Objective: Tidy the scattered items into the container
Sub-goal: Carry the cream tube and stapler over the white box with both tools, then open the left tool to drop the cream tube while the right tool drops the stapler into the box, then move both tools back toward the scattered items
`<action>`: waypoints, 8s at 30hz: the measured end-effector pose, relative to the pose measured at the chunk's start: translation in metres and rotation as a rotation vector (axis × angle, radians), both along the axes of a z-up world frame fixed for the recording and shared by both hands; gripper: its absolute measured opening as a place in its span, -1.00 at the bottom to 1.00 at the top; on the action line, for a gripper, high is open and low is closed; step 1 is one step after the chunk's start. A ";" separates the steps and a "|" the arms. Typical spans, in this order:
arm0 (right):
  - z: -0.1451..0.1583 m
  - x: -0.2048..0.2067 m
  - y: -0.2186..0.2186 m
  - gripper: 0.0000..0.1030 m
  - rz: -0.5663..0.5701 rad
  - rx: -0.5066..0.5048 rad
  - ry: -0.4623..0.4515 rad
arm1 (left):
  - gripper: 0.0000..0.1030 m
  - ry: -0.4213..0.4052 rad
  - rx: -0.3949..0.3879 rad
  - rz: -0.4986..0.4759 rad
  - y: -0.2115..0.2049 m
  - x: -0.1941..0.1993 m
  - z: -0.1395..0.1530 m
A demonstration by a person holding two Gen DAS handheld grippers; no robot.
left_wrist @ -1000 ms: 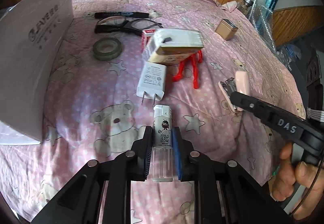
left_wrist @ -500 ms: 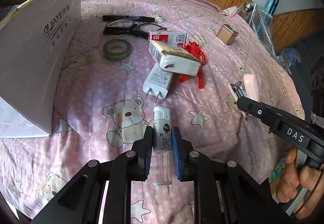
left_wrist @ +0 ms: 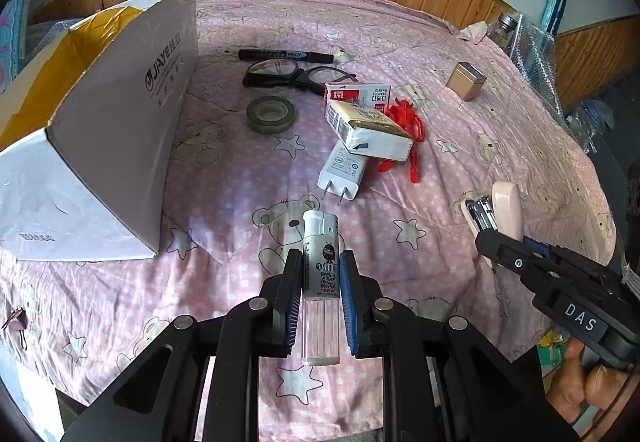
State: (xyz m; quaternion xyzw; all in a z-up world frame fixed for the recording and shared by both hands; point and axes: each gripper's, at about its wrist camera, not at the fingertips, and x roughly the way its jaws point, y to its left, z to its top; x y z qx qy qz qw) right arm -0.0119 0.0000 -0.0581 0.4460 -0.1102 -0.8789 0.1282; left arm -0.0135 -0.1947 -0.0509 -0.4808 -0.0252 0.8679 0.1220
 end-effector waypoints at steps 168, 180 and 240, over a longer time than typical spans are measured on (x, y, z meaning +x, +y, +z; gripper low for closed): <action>0.085 -0.107 -0.252 -0.40 0.433 -0.059 0.060 | -0.48 0.015 0.046 0.452 -0.235 -0.081 0.084; 0.083 -0.084 -0.235 -0.41 0.411 -0.108 0.054 | -0.48 0.026 0.067 0.402 -0.213 -0.063 0.096; 0.002 -0.096 -0.023 -0.28 -0.028 -0.188 -0.102 | -0.24 -0.107 0.090 -0.050 -0.010 -0.077 0.039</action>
